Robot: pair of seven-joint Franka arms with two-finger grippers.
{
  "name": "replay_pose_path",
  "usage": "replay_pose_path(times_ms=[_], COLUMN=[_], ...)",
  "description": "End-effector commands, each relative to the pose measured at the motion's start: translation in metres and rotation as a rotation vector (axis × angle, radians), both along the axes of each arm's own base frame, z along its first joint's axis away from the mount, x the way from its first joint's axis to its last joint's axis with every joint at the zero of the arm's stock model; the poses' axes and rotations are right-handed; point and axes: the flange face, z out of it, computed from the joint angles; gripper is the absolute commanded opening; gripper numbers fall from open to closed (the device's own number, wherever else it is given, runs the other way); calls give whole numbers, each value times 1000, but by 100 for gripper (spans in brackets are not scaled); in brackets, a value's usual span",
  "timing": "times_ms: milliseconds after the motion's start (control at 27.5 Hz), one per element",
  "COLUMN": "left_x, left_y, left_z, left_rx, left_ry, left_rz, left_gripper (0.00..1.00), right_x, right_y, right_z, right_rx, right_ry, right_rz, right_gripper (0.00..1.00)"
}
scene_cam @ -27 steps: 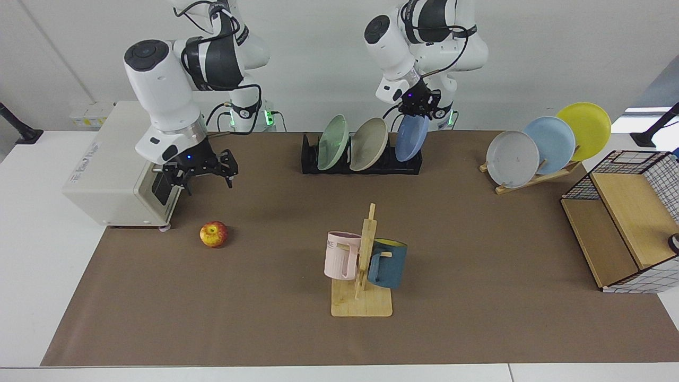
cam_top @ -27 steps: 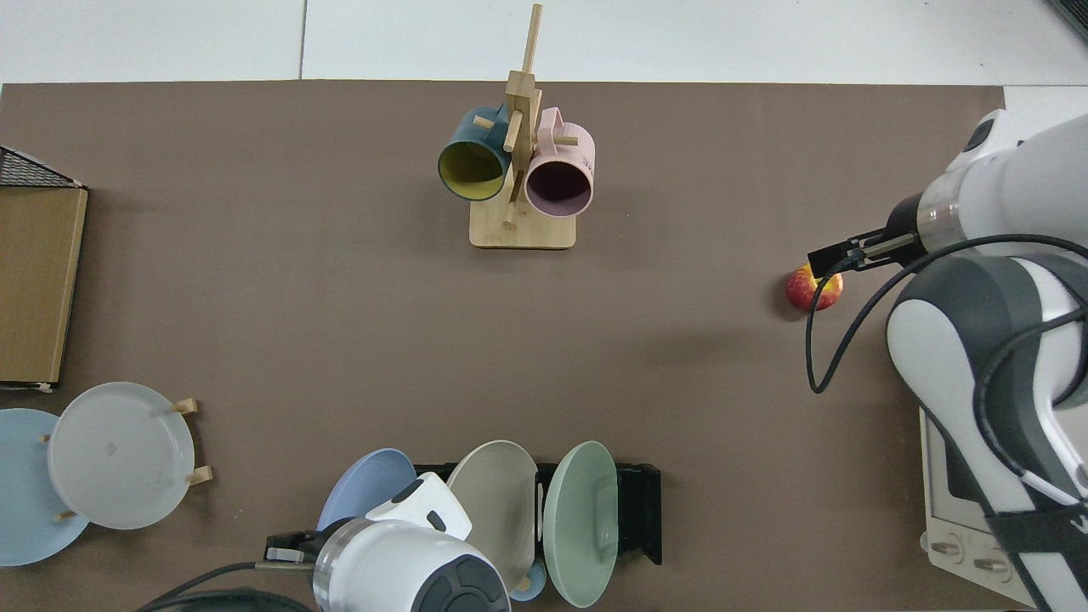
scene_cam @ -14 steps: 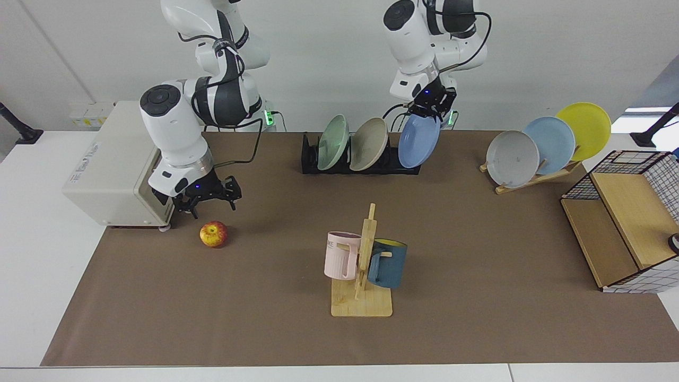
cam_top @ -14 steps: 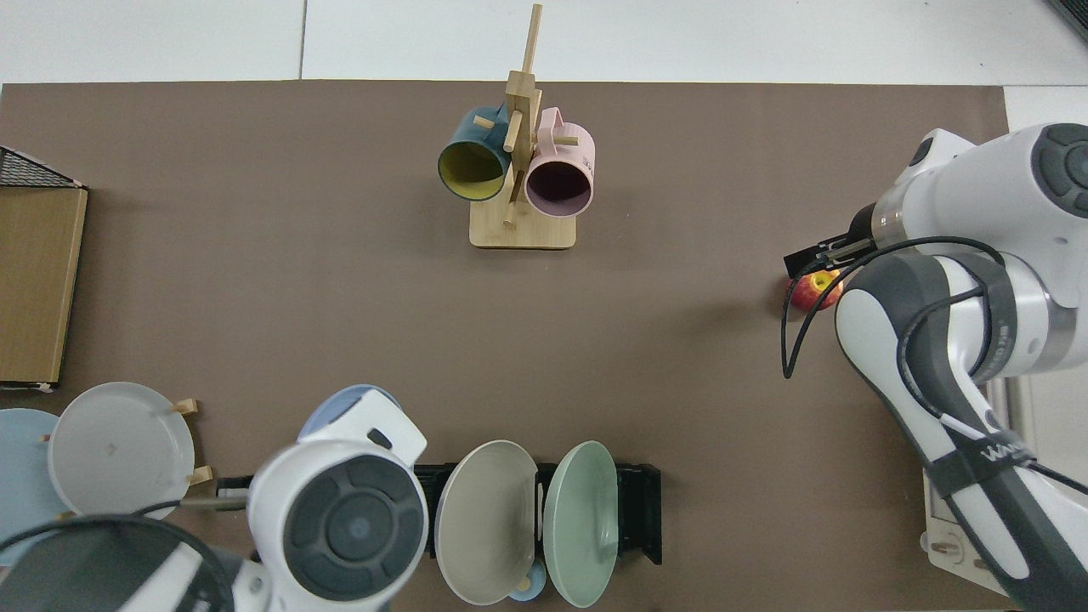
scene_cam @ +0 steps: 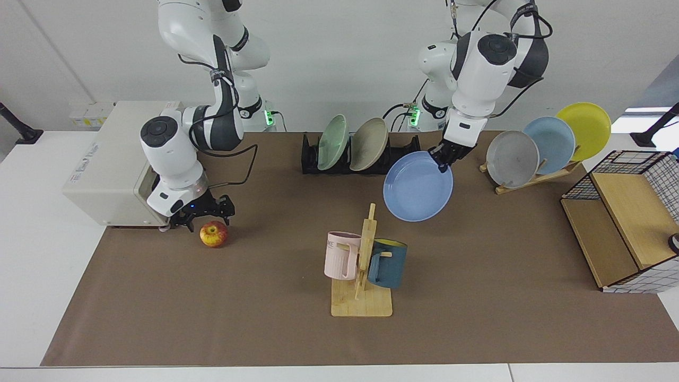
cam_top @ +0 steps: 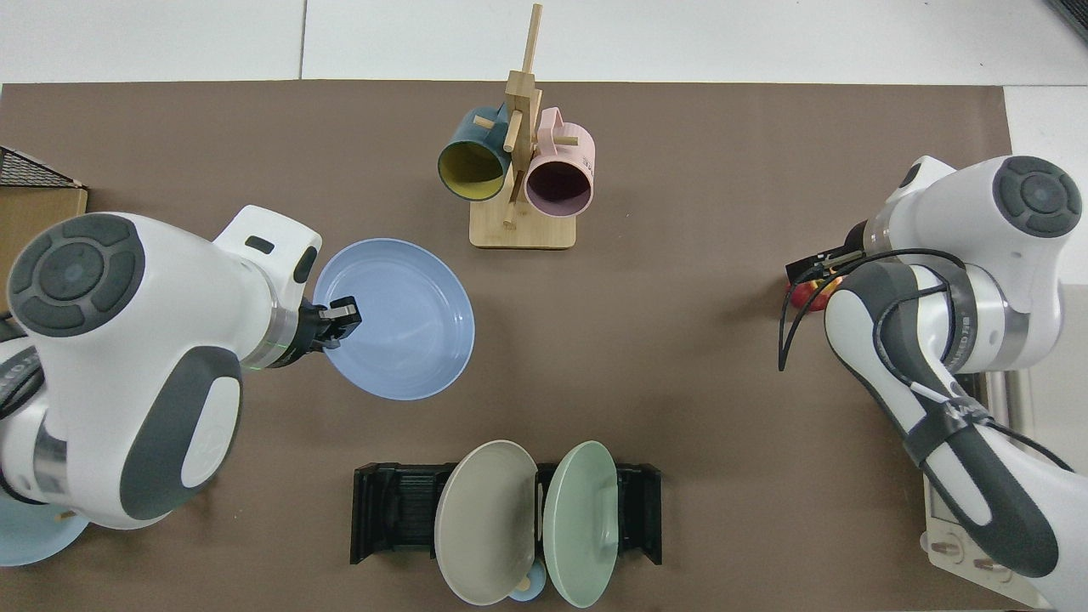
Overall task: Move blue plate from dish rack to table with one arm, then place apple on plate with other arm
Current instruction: 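Lift the blue plate out of the rack with the left gripper, then lower the blue plate onto the table center with the left gripper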
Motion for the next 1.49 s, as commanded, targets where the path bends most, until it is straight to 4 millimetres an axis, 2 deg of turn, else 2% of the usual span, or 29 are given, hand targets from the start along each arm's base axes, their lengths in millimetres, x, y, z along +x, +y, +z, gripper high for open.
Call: replay_pose_path(times_ms=[0,109,182,255,437,546,619,801,874,947,1056,1129,1166,1275,1348,1384,1457], left_x=[-10,-4,-4,-5,-9,-12,-16,-36,-43,-55,-59,-55,-52,-42,-36,-35,-28], left_y=[-9,-15,-41,-64,-80,-86,-96,-112,-113,-123,-124,-120,-117,-103,-93,-91,-86], left_z=[-18,-39,-75,-100,-117,-136,-140,-155,-160,-163,-167,-168,-168,-169,-168,-168,-164], left_rx=[-120,-184,-228,-256,-271,-273,-278,-263,-254,-246,-243,-245,-246,-237,-235,-234,-235], left_ry=[-45,-68,-81,-89,-86,-59,-59,-32,-24,-20,-21,-27,-29,-40,-47,-46,-51], left_rz=[94,136,135,158,164,161,150,111,103,79,72,77,82,71,57,53,56], left_gripper=[0,0,0,0,0,0,0,0,0,0,0,0,9,64,85,100,100], right_x=[-2,1,1,2,2,2,2,-2,-5,-7,-4,-2,0,-1,-1,-1,-2], right_y=[-1,-1,-1,-2,-5,-5,-5,-5,-4,-3,-5,-2,1,2,1,0,4], right_z=[-26,-37,-45,-52,-65,-68,-71,-77,-83,-85,-80,-70,-65,-48,-35,-27,-10], right_rx=[-1,-3,-4,-6,-8,-9,-10,-11,-11,-11,-11,-11,-9,-4,-2,-1,1], right_ry=[6,3,12,17,32,35,38,52,65,69,60,53,48,31,11,2,-10], right_rz=[25,21,22,26,26,28,38,57,58,63,63,69,72,59,58,59,67], right_gripper=[100,100,100,100,100,100,98,70,54,41,27,21,19,19,19,19,19])
